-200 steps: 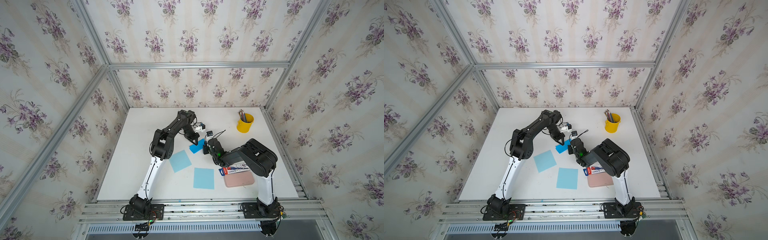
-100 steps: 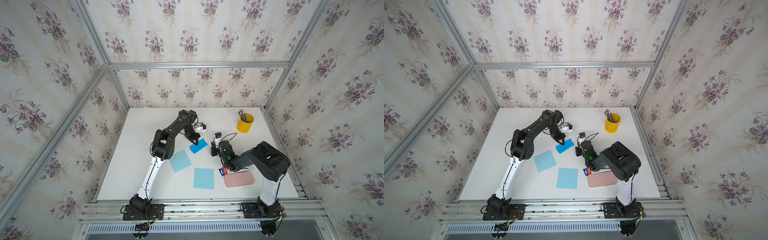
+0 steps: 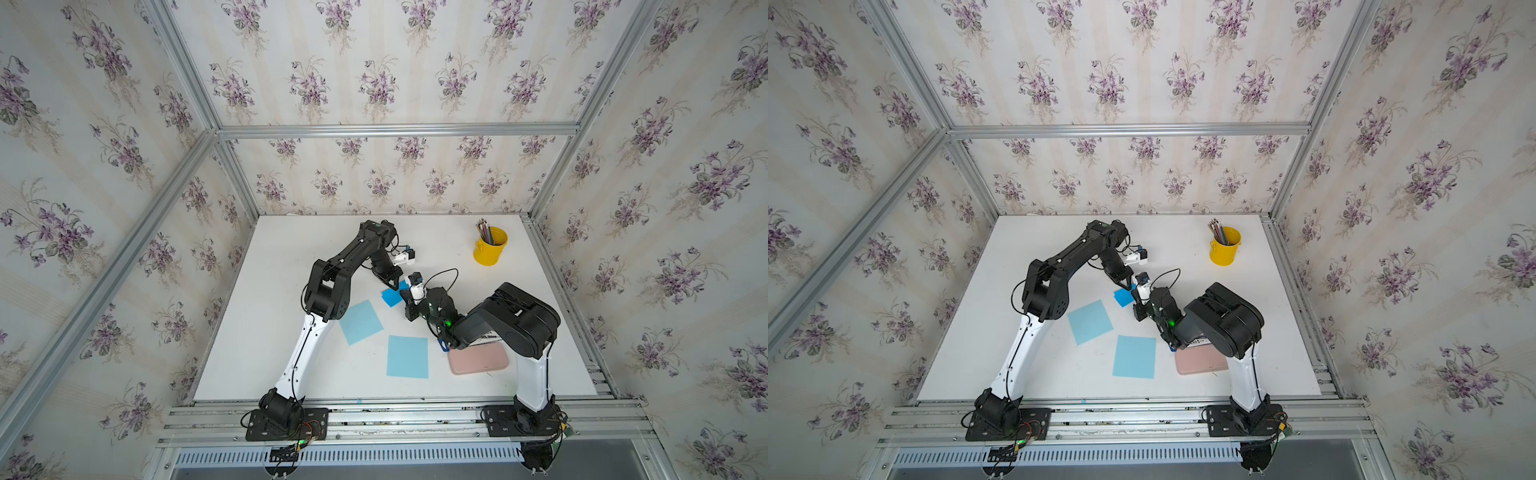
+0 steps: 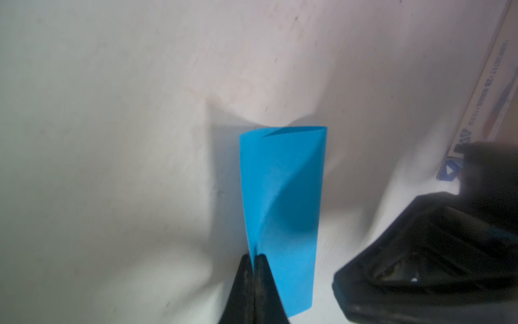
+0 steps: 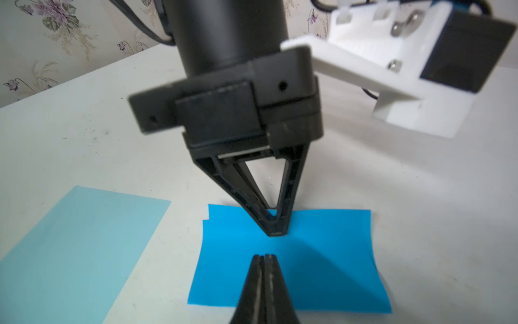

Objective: Fold the square paper along the opposite sides
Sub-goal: Smooth out the paper at the center of the board.

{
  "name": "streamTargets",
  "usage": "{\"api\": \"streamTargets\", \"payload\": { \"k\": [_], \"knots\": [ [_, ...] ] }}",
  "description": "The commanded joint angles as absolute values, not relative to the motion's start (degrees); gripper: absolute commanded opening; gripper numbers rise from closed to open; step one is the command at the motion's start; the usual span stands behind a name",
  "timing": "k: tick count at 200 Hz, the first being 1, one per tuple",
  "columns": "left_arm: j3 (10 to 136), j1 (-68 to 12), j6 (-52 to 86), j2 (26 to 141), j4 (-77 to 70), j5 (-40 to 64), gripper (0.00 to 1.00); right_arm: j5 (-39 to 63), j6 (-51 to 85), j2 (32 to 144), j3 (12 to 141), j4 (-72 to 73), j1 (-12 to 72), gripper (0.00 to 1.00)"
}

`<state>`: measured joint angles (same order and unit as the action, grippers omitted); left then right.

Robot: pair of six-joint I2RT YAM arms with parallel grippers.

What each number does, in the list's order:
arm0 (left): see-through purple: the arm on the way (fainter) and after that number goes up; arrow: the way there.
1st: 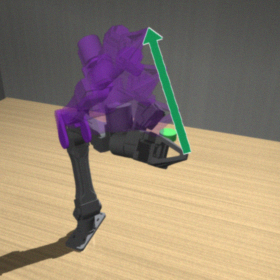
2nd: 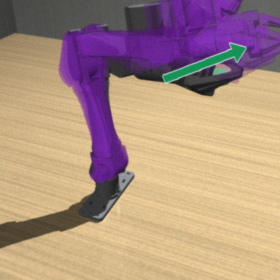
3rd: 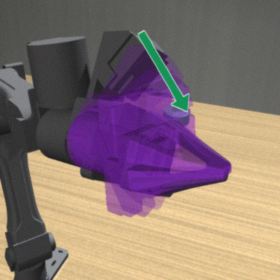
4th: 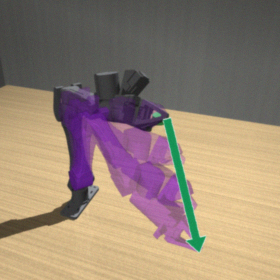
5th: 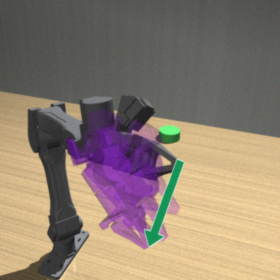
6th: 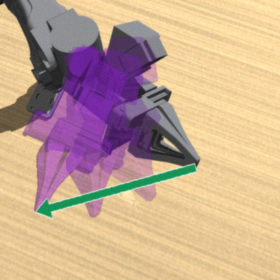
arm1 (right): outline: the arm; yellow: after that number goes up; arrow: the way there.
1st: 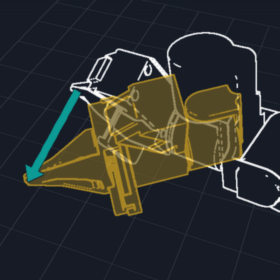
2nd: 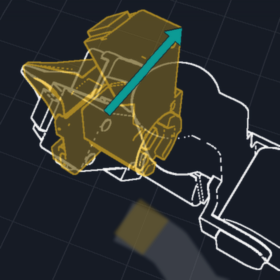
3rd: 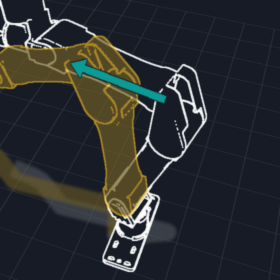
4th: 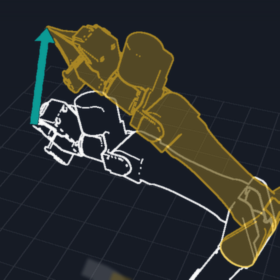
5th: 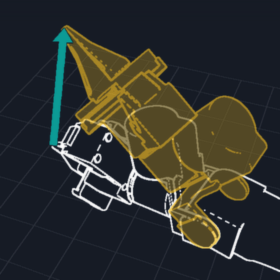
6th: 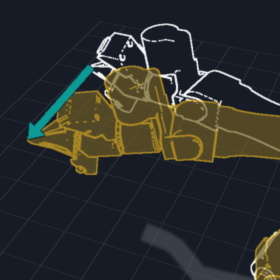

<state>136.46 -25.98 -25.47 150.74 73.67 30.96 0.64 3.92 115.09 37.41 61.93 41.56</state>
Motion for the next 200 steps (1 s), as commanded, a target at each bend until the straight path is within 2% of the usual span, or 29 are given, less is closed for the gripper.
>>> {"api": "streamTargets", "payload": {
  "k": [1,103,200],
  "knots": [
    [136.3,-26.1,-27.0,151.9,71.9,26.4,0.0,-1.1,4.6,116.2,38.6,60.2,41.9,0.0],
    [139.0,-24.8,-25.3,154.1,74.2,25.0,0.0,-10.3,9.1,117.4,39.7,51.1,41.9,0.0],
    [138.7,-24.6,-25.7,153.9,74.3,24.9,0.0,-11.6,10.4,114.5,40.0,48.6,38.9,0.0]
  ]
}}
